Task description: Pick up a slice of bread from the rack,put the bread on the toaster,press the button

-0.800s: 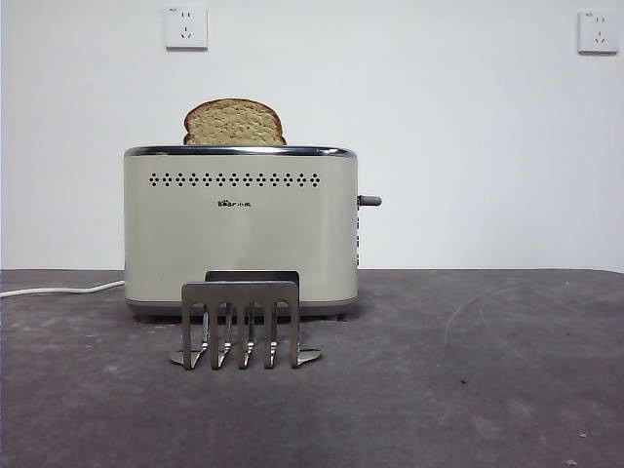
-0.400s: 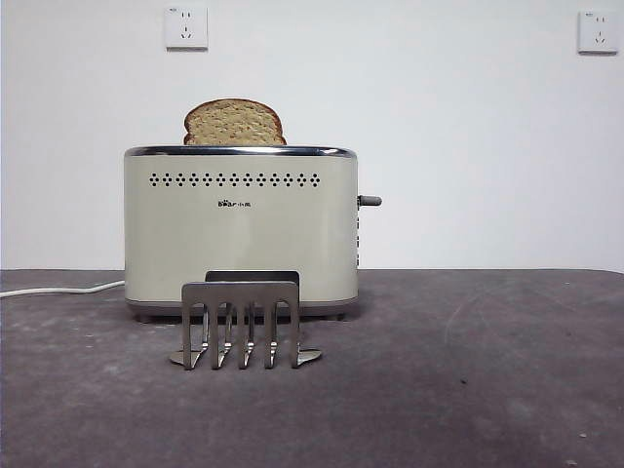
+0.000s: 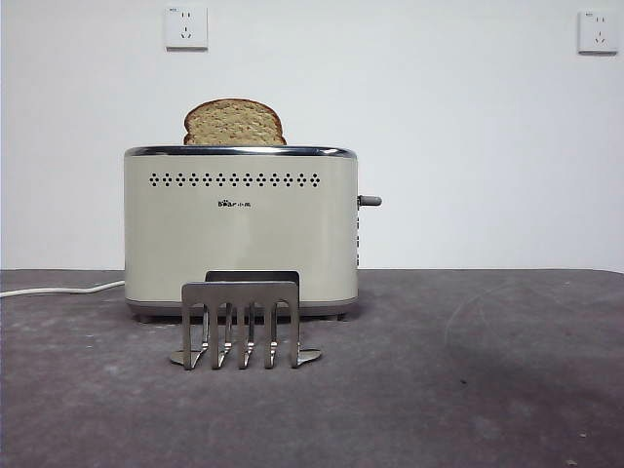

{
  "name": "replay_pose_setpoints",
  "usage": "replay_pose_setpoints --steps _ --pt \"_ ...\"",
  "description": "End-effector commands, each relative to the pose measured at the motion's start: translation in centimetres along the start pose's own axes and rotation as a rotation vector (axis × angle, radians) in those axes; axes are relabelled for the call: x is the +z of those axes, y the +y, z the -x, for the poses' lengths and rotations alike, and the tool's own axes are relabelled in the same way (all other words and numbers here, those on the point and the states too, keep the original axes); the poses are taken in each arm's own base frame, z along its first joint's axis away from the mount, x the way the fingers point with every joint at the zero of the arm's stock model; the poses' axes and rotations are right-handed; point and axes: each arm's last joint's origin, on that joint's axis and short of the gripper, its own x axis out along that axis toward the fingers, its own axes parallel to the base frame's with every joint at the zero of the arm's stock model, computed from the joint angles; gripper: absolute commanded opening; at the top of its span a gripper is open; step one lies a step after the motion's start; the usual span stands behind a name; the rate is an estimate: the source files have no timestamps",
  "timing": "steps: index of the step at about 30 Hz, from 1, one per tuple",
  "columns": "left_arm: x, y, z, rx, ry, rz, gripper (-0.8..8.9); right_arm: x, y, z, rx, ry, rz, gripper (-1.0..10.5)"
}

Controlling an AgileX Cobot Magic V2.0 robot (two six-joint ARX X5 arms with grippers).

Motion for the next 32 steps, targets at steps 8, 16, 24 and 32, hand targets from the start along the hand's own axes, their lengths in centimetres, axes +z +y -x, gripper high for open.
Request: replay_pose_setpoints --steps 8,16,24,32 --pt "-0.4 0.1 -0.1 0.008 0.010 0.008 -0.04 -2.9 -0.1 -0.6 -0.040 0.031 -0.090 0.0" --pt "-0.4 0.1 -0.1 0.008 0.010 0.008 -0.04 -3.8 -0.2 -0.8 -0.041 0.068 -0.093 0.0" --pt "-0.4 0.1 -0.1 0.008 0.010 0.008 -0.04 -3.8 -0.2 -0.8 -0.046 0.065 -0.151 0.0" --pt "-0.4 0.1 -0.1 0.008 0.010 0.008 -0.04 -3.8 -0.2 -0.8 -0.045 0.065 -0.151 0.0"
